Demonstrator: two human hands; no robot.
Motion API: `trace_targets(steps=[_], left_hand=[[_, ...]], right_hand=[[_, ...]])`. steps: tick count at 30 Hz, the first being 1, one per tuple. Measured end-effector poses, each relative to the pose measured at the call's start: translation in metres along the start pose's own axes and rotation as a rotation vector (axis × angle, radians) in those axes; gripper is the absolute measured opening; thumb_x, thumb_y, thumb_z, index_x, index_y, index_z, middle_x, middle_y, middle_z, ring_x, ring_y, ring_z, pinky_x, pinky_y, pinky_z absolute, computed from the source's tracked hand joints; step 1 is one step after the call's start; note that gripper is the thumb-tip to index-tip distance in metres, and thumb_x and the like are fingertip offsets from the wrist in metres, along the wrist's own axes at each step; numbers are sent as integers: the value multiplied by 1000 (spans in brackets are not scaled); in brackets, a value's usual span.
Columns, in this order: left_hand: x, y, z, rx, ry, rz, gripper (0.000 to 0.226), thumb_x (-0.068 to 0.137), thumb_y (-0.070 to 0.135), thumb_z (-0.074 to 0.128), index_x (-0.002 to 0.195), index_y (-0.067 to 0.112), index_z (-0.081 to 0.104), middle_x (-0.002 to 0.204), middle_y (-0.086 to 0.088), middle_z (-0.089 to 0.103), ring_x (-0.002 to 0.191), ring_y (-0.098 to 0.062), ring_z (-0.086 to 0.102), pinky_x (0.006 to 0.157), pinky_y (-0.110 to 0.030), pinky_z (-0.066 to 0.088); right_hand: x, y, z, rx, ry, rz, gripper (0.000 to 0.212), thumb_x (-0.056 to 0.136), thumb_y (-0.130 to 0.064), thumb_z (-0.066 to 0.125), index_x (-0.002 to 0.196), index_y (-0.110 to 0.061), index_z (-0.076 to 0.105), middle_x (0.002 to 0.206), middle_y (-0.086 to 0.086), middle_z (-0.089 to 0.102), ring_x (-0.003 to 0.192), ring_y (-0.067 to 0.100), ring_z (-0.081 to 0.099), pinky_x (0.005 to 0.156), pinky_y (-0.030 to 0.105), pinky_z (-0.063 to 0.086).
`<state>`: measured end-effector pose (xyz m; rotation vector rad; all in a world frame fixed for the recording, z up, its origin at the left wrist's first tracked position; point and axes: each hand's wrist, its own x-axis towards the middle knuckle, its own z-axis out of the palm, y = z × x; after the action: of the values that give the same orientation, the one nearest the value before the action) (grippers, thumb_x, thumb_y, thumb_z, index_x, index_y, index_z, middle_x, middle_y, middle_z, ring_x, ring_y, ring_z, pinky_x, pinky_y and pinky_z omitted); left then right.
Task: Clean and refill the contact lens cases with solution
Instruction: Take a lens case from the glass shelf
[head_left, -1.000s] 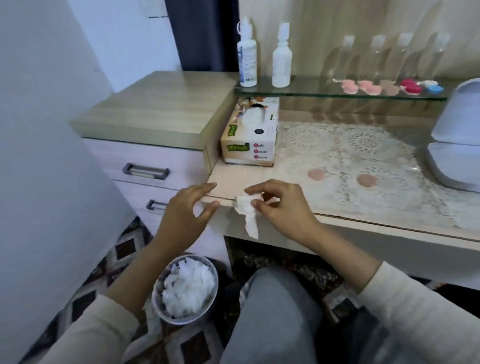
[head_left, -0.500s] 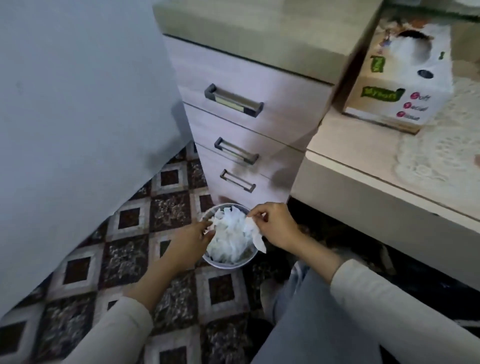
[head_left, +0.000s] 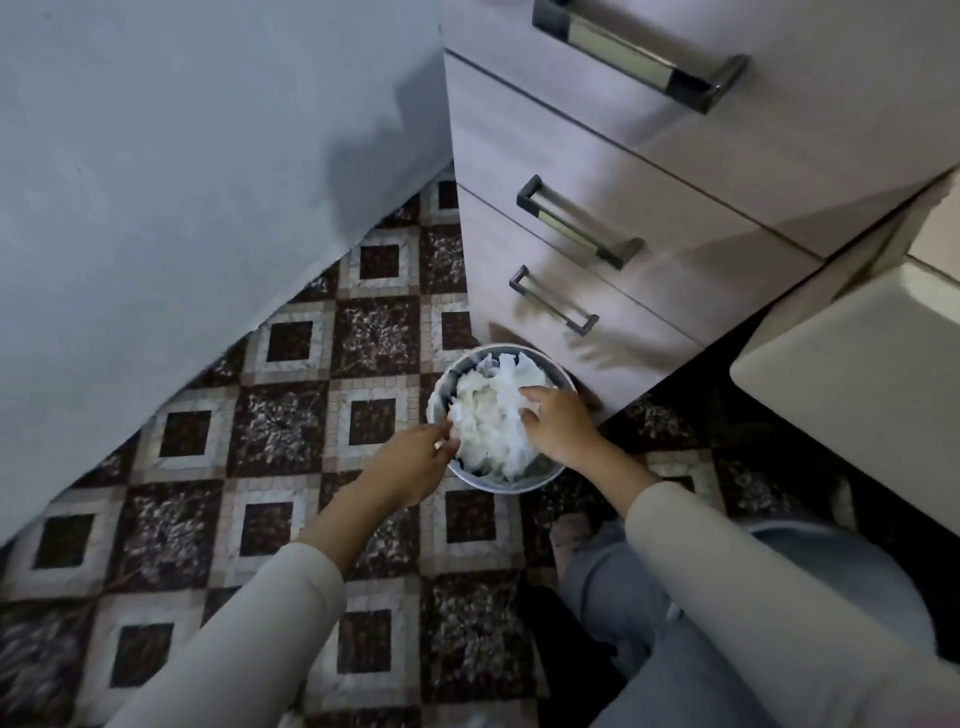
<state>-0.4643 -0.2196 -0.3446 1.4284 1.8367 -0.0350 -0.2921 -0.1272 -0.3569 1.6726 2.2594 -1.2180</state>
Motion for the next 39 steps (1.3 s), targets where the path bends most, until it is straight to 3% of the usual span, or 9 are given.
trace_targets(steps=[4, 14, 22, 27, 30, 34, 39], left_hand=[[1, 4, 3, 59, -18, -22, 54, 98, 38, 36, 146, 17, 23, 144, -11, 40, 128, -27, 41, 97, -34, 37], [-28, 29, -22, 118, 21, 10, 51, 98, 37, 38, 144, 16, 29, 137, -13, 47, 123, -28, 46, 95, -33, 38], [-87, 91, -80, 122, 252, 237, 41, 95, 33, 47, 133, 17, 48, 127, -7, 58, 114, -23, 54, 93, -31, 43], [-121, 151, -117, 140, 370, 420, 43, 93, 34, 49, 134, 20, 48, 129, -3, 56, 116, -19, 53, 97, -25, 38], [-141, 200, -129, 151, 460, 542, 43, 92, 31, 52, 133, 18, 48, 128, -7, 57, 112, -20, 55, 85, -16, 33], [-154, 262, -132, 94, 455, 698, 45, 92, 33, 53, 133, 14, 48, 134, -4, 52, 118, -15, 51, 87, -13, 33], [-150, 326, -118, 170, 419, 802, 44, 93, 30, 50, 135, 17, 45, 139, -2, 47, 126, -14, 43, 89, -11, 27]], right_hand=[[0, 7, 5, -50, -46, 25, 42, 93, -23, 48, 133, -9, 49, 135, 13, 51, 124, 27, 47, 108, 37, 31], [-42, -20, -26, -95, -83, -59, 42, 94, -32, 47, 132, -12, 50, 135, 9, 52, 124, 25, 47, 104, 34, 37], [-146, -59, -107, -76, 149, -322, 39, 95, -38, 47, 129, -19, 54, 129, 2, 58, 117, 17, 52, 90, 24, 39], [-209, -61, -162, -39, 354, -424, 36, 94, -35, 49, 126, -20, 56, 130, -2, 57, 118, 14, 52, 97, 26, 39], [-244, -53, -194, -37, 452, -449, 35, 93, -34, 51, 125, -20, 58, 128, -2, 58, 118, 13, 51, 98, 26, 38], [-282, -25, -234, -88, 571, -425, 34, 93, -33, 51, 123, -19, 60, 126, -3, 60, 117, 13, 53, 98, 29, 40], [-324, 31, -268, -110, 667, -250, 37, 93, -38, 47, 125, -23, 57, 129, -5, 57, 121, 11, 49, 100, 27, 37]])
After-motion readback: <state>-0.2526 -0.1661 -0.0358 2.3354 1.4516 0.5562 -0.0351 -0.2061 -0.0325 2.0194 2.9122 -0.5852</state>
